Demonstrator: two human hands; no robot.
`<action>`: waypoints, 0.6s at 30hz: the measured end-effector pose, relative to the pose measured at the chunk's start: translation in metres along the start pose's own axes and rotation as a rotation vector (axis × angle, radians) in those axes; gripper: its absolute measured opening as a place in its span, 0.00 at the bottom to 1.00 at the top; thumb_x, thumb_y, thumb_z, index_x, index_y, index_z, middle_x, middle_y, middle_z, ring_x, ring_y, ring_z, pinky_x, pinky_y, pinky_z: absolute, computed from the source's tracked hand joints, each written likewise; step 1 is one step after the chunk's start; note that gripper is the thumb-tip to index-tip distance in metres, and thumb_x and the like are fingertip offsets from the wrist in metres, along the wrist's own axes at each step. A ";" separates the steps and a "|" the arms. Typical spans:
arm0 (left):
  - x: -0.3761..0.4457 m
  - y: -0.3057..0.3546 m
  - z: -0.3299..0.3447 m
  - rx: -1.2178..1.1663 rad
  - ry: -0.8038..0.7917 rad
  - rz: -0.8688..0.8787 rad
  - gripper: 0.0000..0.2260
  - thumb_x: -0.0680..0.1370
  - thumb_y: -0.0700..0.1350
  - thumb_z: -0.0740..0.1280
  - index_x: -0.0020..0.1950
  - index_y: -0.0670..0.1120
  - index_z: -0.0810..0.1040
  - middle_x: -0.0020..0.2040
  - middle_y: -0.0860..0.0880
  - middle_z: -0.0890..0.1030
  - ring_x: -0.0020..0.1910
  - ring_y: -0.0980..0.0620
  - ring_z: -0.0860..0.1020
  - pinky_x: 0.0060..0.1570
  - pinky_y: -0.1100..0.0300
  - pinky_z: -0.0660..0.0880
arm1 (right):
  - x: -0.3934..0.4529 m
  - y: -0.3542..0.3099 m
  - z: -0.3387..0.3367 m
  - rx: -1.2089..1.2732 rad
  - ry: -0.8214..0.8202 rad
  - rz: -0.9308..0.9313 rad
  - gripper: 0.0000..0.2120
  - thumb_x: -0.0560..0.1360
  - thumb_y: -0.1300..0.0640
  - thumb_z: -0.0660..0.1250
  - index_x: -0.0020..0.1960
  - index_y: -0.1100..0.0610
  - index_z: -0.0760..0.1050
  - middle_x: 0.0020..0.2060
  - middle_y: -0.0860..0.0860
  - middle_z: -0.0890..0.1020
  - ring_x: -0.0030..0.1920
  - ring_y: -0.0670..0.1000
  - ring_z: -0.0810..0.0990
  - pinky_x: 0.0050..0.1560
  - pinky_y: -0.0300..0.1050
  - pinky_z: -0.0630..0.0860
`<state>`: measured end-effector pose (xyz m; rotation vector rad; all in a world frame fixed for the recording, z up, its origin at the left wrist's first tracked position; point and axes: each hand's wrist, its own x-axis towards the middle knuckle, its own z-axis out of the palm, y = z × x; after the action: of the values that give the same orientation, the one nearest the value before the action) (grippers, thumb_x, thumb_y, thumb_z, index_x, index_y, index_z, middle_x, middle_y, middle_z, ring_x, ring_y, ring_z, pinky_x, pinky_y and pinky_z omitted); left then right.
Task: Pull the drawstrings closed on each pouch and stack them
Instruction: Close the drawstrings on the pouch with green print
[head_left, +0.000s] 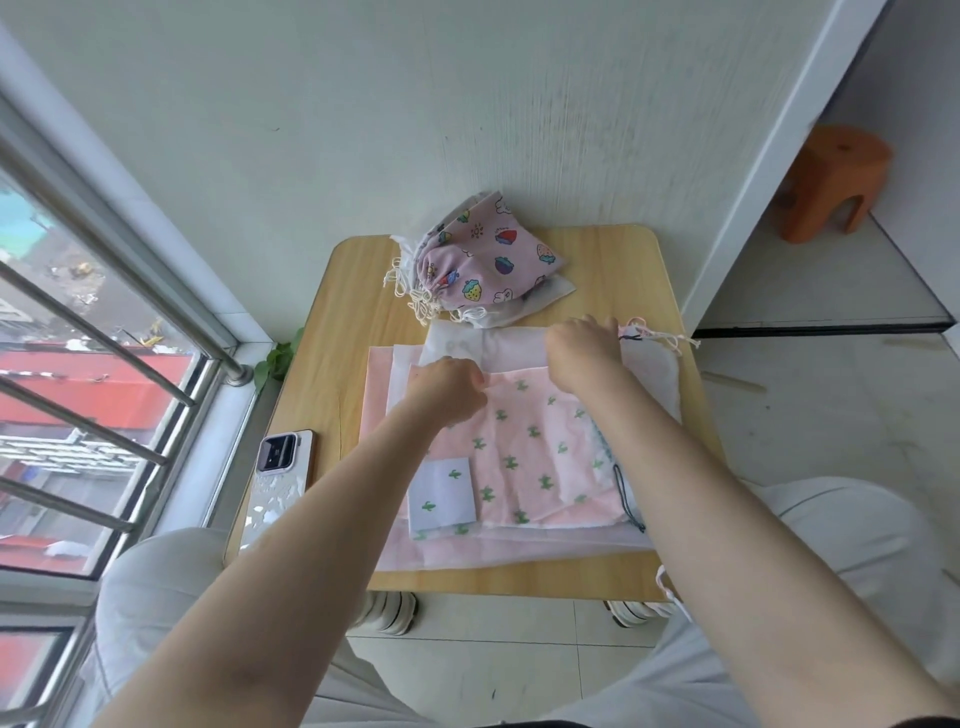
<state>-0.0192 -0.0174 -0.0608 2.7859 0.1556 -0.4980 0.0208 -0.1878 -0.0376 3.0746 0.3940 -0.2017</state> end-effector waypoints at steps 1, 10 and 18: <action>0.000 0.001 0.001 0.018 0.000 0.004 0.16 0.75 0.46 0.63 0.62 0.55 0.78 0.58 0.50 0.79 0.56 0.47 0.77 0.62 0.52 0.70 | -0.001 0.000 0.000 0.028 0.030 -0.010 0.14 0.74 0.66 0.60 0.55 0.55 0.77 0.55 0.53 0.79 0.60 0.56 0.73 0.60 0.51 0.64; 0.006 0.016 0.012 -0.248 0.177 0.186 0.13 0.75 0.50 0.71 0.58 0.51 0.79 0.50 0.48 0.74 0.54 0.48 0.74 0.52 0.56 0.70 | -0.010 0.003 0.000 0.234 0.107 -0.138 0.15 0.75 0.67 0.60 0.51 0.51 0.80 0.51 0.52 0.78 0.57 0.56 0.73 0.57 0.52 0.65; 0.005 0.037 0.007 -0.268 0.196 0.221 0.09 0.74 0.45 0.71 0.53 0.47 0.76 0.49 0.51 0.77 0.50 0.49 0.77 0.52 0.54 0.74 | -0.010 0.004 0.002 0.403 0.073 -0.135 0.16 0.72 0.42 0.71 0.47 0.55 0.80 0.44 0.50 0.74 0.46 0.54 0.73 0.50 0.48 0.70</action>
<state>-0.0110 -0.0546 -0.0579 2.5428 -0.0405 -0.1372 0.0115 -0.1939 -0.0379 3.4590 0.6386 -0.1947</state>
